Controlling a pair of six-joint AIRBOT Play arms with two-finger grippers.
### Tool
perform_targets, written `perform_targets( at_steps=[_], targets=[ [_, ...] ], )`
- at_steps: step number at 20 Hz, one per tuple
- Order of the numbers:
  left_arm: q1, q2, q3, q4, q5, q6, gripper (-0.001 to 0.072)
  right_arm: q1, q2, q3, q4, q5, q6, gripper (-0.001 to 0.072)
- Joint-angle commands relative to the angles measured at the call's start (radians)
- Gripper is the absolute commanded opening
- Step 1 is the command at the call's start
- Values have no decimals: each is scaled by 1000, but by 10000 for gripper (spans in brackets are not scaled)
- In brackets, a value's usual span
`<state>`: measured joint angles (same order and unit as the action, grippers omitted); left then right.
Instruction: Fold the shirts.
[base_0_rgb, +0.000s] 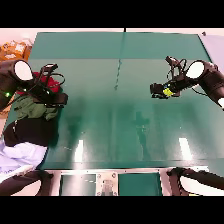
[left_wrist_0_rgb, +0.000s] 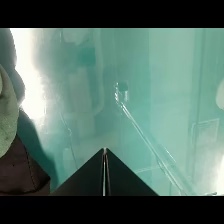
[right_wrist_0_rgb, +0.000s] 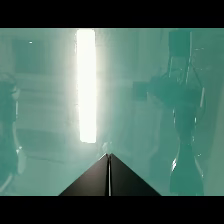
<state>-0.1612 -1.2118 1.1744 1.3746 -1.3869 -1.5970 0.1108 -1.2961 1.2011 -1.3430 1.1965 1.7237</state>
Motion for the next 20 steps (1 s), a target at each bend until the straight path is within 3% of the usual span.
perform_targets(
  at_steps=[1,14,20],
  targets=[
    [0,-1,0,0,0,0,28,0,0,0,0,0,0,12],
    [0,-1,0,0,12,0,28,0,0,0,0,0,0,12],
    [0,-1,0,-3,275,0,28,0,-1,-1,0,-4,0,12]
  ],
)
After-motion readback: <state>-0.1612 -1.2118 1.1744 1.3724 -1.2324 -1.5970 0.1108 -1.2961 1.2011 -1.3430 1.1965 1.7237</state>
